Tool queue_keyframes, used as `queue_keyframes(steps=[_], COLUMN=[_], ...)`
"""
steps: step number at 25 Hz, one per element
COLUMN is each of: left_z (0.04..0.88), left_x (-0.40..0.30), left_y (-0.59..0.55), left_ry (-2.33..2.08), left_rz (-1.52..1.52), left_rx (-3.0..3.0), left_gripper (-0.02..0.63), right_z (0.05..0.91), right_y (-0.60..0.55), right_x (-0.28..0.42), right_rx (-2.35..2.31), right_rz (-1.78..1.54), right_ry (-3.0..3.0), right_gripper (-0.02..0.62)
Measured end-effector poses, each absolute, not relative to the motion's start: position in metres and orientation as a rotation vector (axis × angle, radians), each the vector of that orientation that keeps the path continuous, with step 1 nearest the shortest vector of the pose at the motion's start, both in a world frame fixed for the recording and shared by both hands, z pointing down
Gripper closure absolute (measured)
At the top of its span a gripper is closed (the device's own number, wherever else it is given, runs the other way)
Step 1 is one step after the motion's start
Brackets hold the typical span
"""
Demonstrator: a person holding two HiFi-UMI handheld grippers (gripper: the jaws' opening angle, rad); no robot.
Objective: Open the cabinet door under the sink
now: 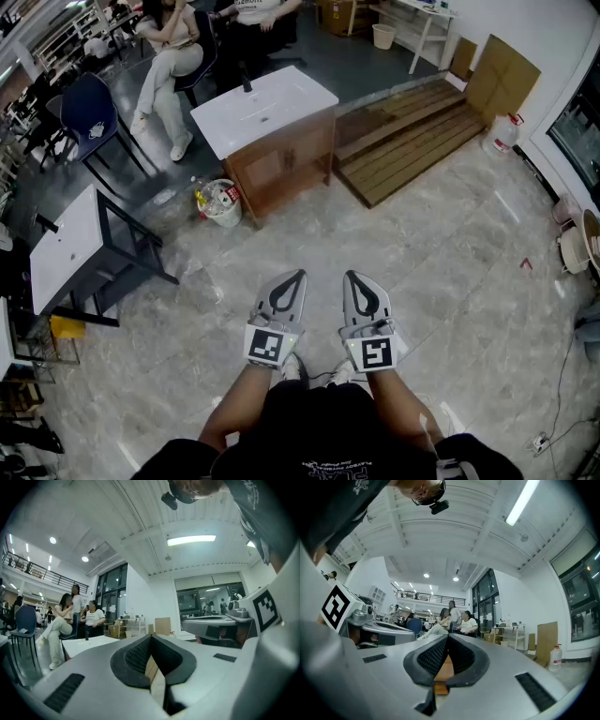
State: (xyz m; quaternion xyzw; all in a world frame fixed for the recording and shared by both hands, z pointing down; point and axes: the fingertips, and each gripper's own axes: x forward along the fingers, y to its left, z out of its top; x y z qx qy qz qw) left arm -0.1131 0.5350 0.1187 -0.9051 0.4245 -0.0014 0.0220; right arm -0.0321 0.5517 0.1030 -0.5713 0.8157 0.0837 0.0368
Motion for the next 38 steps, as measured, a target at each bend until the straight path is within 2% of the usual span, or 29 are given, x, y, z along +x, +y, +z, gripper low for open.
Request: queue_keyframes(steps=[22,30,38], left_z=[0.132,0.143,0.138], left_x=[-0.195,-0.179,-0.126], left_y=[0.496,0.448,0.380], left_ry=[1.226,1.263,1.277], left_rz=[0.070,0.007,-0.006], left_rx=[-2.843,-2.846,-2.828], left_gripper=[0.584,0.584,0.584], right_z=[0.114,0.121,0.123], right_y=[0.524,0.465,0.398], right_x=[-0.103,-0.095,-0.054], right_rx=[-1.793,-1.710,-1.620], right_rz=[0.242,0.233,0.223], right_ry=[2.502,2.558,2.547], right_gripper=[0.572,0.572,0.574])
